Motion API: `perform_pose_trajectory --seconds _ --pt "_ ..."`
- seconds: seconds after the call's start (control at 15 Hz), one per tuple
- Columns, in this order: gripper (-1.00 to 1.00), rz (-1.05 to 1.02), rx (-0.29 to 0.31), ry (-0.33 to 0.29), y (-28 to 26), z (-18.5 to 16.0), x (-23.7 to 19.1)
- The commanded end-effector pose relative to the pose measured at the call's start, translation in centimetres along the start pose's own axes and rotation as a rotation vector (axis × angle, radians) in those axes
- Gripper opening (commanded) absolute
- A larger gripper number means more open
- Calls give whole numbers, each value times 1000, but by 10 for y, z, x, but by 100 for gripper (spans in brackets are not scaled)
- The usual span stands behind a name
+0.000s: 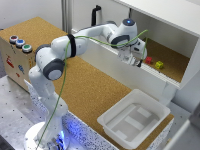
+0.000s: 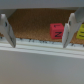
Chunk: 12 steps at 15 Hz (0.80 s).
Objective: Go towards the pink block and lift it
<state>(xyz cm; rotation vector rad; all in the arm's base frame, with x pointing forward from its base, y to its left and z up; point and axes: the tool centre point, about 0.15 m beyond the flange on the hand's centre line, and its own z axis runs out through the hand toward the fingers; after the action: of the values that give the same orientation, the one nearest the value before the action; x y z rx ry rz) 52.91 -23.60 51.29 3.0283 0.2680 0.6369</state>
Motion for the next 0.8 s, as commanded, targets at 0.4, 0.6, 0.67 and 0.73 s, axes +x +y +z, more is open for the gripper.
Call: perform_pose_trajectory --seconds 0.4,0.6,0.67,0.73 --pt "100 -52 110 127 50 51 69" --pt "100 -50 146 130 59 60 83" --pt "100 -57 138 123 59 66 87" --pt "100 -59 137 113 59 73 92"
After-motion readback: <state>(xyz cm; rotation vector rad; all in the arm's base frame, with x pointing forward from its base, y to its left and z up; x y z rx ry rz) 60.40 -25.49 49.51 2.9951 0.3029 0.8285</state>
